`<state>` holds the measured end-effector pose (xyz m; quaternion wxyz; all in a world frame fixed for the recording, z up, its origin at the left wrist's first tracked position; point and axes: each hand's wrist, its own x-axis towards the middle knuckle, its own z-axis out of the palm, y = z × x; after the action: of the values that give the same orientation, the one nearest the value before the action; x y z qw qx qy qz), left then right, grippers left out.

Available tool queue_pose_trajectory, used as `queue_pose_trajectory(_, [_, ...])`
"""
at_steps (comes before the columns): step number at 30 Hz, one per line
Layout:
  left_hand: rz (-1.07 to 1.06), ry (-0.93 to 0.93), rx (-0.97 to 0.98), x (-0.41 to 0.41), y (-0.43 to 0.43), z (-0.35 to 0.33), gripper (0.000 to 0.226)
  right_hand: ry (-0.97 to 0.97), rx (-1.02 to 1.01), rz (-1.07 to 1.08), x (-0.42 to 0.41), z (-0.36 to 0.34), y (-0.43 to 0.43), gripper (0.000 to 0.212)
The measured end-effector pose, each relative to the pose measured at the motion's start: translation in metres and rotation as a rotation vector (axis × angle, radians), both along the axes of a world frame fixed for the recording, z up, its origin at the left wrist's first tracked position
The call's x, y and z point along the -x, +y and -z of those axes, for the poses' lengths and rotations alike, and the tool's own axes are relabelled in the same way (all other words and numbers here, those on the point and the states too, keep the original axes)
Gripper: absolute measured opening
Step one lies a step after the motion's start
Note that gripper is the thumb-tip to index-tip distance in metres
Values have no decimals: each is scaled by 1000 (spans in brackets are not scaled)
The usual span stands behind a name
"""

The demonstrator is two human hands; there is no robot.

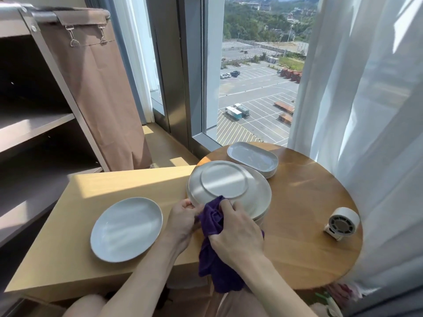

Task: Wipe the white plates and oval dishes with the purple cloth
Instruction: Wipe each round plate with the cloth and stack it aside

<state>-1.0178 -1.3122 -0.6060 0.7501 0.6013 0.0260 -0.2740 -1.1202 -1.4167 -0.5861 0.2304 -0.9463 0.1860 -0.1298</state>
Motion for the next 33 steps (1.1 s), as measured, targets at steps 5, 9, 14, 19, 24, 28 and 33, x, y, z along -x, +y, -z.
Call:
queue_pose_trajectory(5, [36,62,25,-1,3,5,24,-13,-29,-22,-1,4,1,25])
queue_pose_trajectory(9, [37,109,78,-3,3,6,25,-19,-124,142,3,-5,-42,23])
queue_pose_trajectory(14, [12,99,79,-3,2,4,21,58,-222,233,-10,-18,-107,15])
queue_pose_trajectory(19, [-2,22,-5,-6,0,-6,16,161,-303,179,-48,-26,-151,12])
queue_pose_trajectory(24, [8,-117,-140,-12,-4,-15,23,321,-291,99,-92,-37,-173,15])
queue_pose_trajectory(28, [19,-138,-153,-12,-4,-16,25,373,-283,67,-122,-50,-179,18])
queue_pose_trajectory(33, [28,-167,-155,-11,-3,-15,23,500,-221,18,-159,-70,-180,31])
